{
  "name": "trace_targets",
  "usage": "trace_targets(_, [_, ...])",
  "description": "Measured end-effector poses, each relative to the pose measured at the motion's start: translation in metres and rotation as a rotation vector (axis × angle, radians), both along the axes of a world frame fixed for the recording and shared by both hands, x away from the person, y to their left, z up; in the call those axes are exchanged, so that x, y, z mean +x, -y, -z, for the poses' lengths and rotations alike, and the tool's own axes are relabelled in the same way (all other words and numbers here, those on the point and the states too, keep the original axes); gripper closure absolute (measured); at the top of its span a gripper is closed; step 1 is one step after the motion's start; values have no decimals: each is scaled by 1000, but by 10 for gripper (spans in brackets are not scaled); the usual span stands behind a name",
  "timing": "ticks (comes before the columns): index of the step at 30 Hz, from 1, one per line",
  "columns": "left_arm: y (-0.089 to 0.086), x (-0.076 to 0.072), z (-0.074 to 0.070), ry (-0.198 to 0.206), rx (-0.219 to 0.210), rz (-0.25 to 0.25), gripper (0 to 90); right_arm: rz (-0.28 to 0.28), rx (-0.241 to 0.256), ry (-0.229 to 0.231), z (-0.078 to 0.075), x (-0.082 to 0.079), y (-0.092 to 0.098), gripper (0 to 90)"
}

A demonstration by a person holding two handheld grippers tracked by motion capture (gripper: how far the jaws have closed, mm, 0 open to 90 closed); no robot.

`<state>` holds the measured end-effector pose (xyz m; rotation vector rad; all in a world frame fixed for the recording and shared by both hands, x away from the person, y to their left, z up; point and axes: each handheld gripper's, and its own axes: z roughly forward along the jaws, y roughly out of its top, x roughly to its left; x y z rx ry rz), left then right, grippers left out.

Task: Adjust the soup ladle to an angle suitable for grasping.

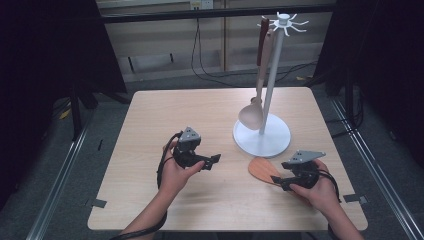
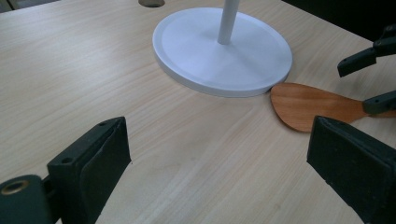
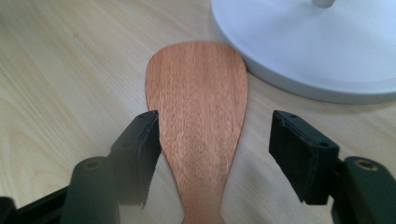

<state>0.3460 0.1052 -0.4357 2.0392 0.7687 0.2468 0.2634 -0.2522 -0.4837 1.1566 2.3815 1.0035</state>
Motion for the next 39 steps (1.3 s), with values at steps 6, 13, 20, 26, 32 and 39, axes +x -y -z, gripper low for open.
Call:
trace_targets(6, [-3, -2, 0, -2, -6, -7, 60, -21, -43, -47, 10, 4, -10, 423])
trace_targets(13, [-10, -4, 1, 1, 4, -24, 60, -65, -51, -55, 11, 8, -22, 610])
trace_targets(20, [-21, -6, 0, 0, 12, -51, 60, -137, -50, -44, 12, 21, -47, 684])
trace_targets(26, [-34, -9, 1, -4, 0, -78, 60, -212, -49, -41, 12, 33, -71, 692])
trace_targets(32, [-46, -11, 1, -10, 2, -107, 60, -278, -32, -14, 15, 47, -102, 692])
trace_targets(39, [-52, -12, -1, -7, -6, -127, 60, -293, -16, -14, 16, 52, -122, 591])
